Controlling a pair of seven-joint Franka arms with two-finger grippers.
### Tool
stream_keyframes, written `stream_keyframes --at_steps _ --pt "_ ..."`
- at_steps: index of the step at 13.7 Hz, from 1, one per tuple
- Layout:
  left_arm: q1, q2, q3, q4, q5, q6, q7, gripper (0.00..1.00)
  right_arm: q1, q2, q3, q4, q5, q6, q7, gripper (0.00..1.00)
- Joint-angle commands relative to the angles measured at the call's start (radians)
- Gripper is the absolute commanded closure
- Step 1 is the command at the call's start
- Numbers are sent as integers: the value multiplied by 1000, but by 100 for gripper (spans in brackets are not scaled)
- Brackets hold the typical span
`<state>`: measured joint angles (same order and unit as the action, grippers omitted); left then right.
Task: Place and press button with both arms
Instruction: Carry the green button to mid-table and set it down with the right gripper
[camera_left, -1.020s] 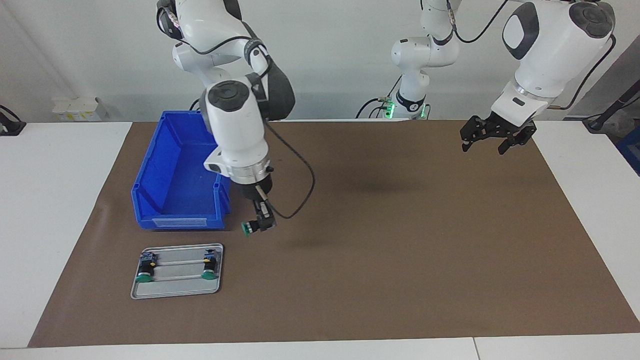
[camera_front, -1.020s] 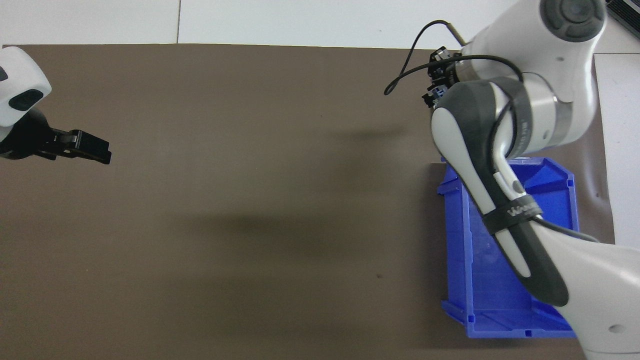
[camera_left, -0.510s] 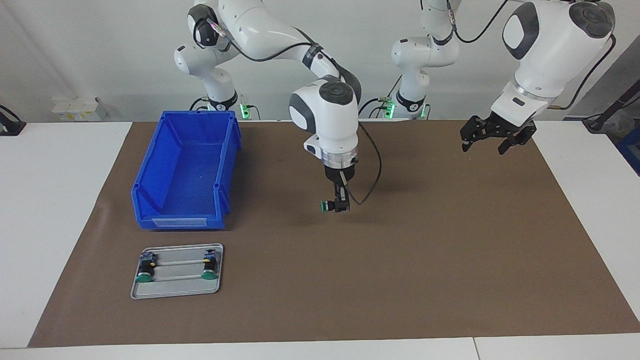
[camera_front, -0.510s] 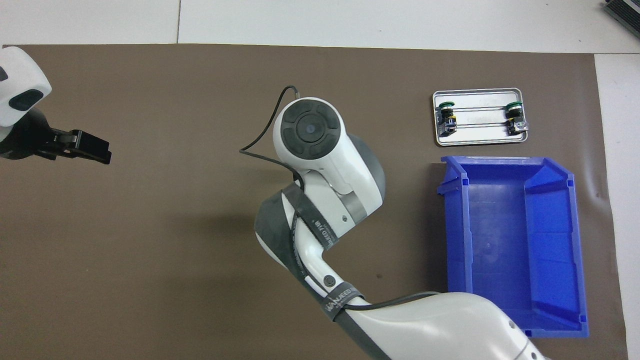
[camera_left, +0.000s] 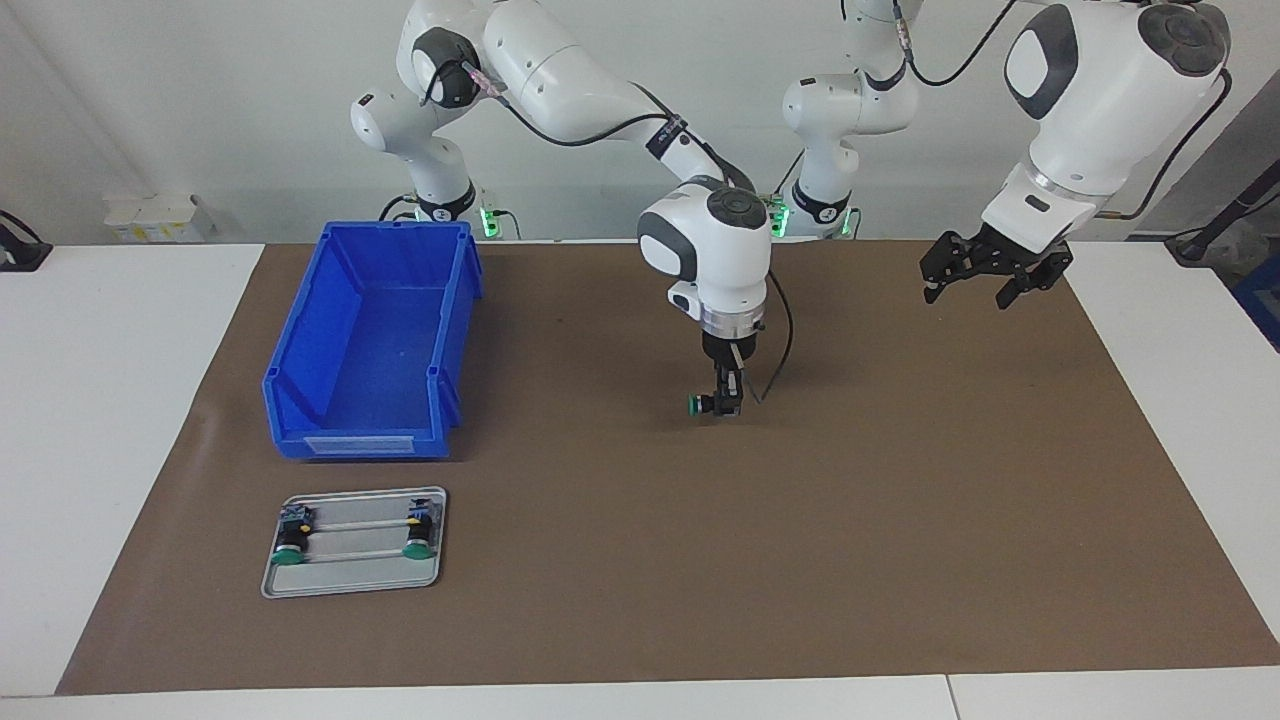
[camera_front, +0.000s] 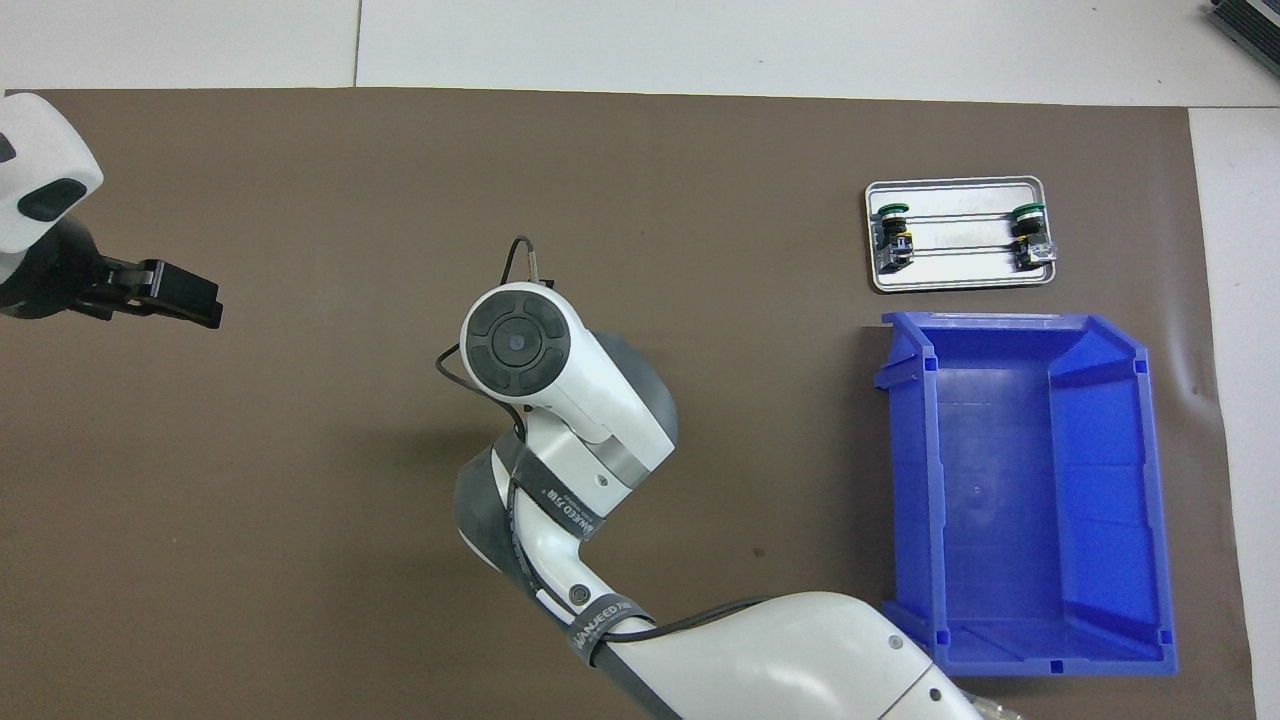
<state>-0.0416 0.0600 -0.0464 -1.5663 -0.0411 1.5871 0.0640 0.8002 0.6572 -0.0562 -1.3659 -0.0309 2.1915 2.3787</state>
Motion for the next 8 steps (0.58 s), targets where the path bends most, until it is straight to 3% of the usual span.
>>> stream_keyframes --at_steps 1,4,7,8 --pt "9 -29 -4 -32 -2 2 2 0 8 -19 6 -67 -26 57 50 100" --pt "9 -29 -4 -32 -2 2 2 0 19 -39 6 -139 -24 117 72 100" --pt "9 -29 -4 -32 -2 2 2 0 24 -42 6 -148 -24 126 89 100" --pt "9 -29 -4 -32 -2 2 2 0 24 -42 6 -153 -24 135 91 78"
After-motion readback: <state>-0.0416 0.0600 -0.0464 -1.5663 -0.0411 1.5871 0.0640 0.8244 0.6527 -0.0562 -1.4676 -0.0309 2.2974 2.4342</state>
